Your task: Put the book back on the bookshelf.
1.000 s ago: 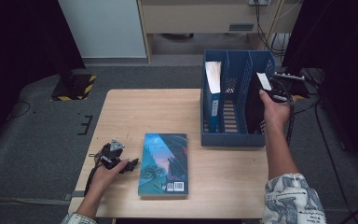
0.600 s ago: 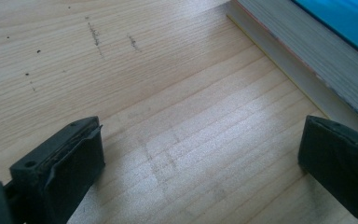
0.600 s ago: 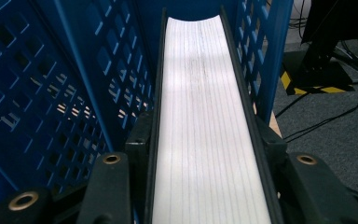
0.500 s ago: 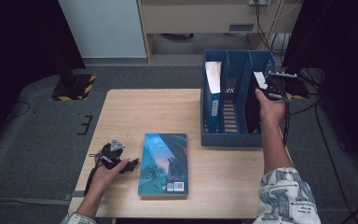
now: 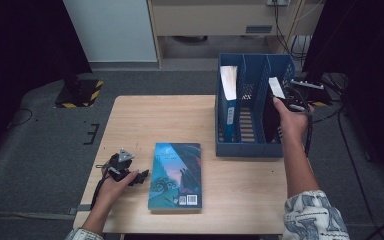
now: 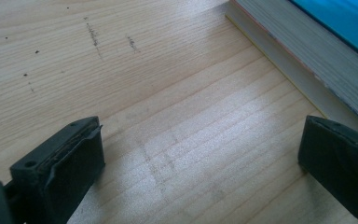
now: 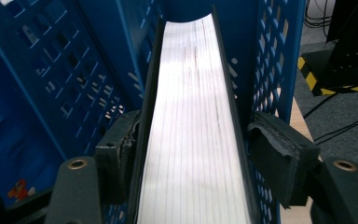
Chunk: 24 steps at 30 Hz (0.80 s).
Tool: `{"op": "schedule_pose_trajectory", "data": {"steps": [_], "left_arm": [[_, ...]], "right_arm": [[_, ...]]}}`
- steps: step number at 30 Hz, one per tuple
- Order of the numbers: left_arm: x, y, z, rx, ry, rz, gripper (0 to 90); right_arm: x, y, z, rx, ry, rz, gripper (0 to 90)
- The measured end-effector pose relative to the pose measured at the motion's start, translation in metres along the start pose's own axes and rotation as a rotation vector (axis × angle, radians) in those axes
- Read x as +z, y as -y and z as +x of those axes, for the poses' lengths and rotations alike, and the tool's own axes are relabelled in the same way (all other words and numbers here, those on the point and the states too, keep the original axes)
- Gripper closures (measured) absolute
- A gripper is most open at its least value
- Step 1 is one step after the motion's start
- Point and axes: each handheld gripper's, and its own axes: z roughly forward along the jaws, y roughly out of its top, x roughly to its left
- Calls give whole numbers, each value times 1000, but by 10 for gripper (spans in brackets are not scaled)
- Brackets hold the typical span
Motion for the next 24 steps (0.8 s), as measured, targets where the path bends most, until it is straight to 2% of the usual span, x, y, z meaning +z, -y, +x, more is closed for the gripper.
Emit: {"op": "schedule_pose_trajectory", "data": {"steps": [3,8,12,18,21,23,24], "left_arm": [[0,0,0,0,0,0,0],[0,0,0,0,0,0,0],[0,0,0,1,1,0,0],[0,0,0,1,1,-1,0],[0,0,0,1,1,-1,0],[0,0,0,1,2,-1,0],[0,0,0,1,2,-1,0]], "right_arm": [[-3,7,0,5,-1,-15,307],[-2,14,-1,10,6,-22,292],[3,21,-2,27,-7,2,336],[7,21,1,37,-2,-5,345],[8,22,1,34,6,-2,368],[6,21,2,19,31,-14,436],[6,21,2,19,31,-14,436]]}}
